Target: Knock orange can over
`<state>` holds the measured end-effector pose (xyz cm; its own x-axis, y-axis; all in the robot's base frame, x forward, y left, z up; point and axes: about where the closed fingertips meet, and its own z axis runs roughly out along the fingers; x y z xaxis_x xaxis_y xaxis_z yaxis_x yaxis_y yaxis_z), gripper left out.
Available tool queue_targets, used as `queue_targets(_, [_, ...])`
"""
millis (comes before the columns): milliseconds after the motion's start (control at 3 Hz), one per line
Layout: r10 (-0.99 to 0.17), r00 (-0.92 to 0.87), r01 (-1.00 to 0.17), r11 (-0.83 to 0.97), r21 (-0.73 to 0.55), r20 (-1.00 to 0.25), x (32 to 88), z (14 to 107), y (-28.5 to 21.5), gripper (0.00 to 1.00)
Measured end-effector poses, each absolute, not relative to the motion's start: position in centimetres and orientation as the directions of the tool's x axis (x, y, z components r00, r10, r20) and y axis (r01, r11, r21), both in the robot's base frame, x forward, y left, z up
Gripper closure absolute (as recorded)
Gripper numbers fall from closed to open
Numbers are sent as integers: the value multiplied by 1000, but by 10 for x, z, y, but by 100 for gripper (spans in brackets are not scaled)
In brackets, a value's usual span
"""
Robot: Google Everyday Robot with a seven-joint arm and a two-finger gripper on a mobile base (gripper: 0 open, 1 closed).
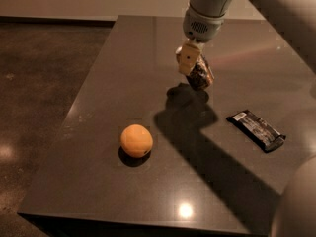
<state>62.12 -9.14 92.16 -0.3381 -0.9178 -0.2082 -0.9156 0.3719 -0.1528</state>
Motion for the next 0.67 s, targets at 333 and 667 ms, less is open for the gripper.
queue_targets(333, [-924, -353, -915, 374, -154, -146, 622, 910, -98, 85])
queue_targets(667, [-929, -355, -918, 367, -152, -102, 622, 903, -100, 63])
